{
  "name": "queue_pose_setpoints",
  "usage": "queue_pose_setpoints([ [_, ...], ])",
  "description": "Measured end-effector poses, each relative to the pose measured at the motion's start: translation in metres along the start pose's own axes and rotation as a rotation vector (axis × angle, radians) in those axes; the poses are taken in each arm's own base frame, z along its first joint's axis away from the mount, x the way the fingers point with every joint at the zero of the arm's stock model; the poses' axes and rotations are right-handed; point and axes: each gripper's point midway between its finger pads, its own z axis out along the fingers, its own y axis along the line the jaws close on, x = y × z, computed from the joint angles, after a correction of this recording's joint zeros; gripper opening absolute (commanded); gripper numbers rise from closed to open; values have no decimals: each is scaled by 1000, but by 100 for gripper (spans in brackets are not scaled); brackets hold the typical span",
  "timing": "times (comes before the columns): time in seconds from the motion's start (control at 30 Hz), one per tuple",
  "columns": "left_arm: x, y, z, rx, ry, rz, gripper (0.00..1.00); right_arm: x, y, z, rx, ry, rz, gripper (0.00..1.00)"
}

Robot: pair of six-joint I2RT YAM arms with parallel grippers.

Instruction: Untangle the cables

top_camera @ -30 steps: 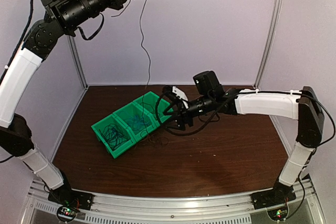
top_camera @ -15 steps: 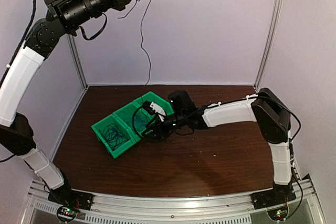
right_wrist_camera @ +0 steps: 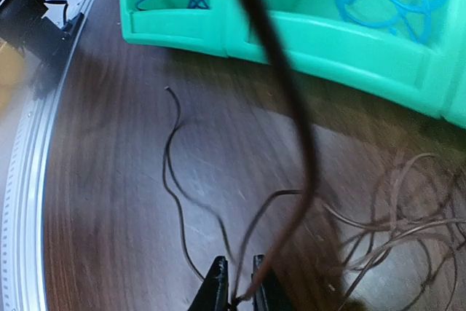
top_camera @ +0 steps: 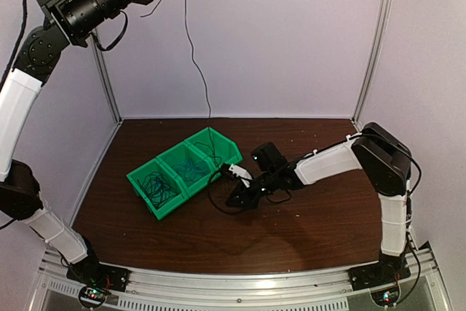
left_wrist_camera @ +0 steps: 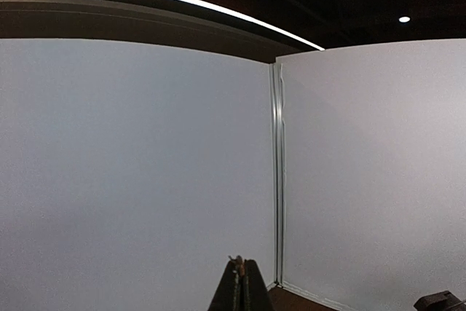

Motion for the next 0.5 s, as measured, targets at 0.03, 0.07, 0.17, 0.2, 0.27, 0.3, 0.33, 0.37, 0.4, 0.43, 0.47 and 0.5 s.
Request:
queue_pose_setpoints([
  [0.03,-5,3,-3,-16,-10,10,0,5,-7,-7,14,8,14,14],
  [0.07,-13,7,-8,-39,-27,21,0,10,-18,-17,35,14,33,14],
  [0.17,-24,14,-17,-76,-47,44,0,22,-54,-46,104,14,91,14],
  [0.2,-27,17,-20,-89,-52,53,0,27,-68,-58,132,10,110,14],
  [0.27,-31,20,-23,-109,-56,67,0,36,-90,-83,187,0,153,14],
  [0.3,-31,22,-24,-117,-56,73,0,41,-100,-95,215,-5,174,14],
  [0.33,-29,23,-24,-125,-52,78,0,44,-110,-109,242,-11,195,14],
  [0.37,-27,24,-23,-134,-45,84,0,47,-117,-119,262,-16,212,15],
  [0.4,-25,25,-22,-141,-39,89,0,49,-126,-131,284,-24,232,15],
  [0.43,-22,27,-22,-151,-33,94,0,50,-134,-141,305,-30,247,16],
  [0.47,-20,29,-21,-162,-28,99,0,53,-141,-149,326,-31,262,16],
  [0.5,-19,30,-21,-172,-26,104,0,57,-148,-160,350,-29,279,18],
])
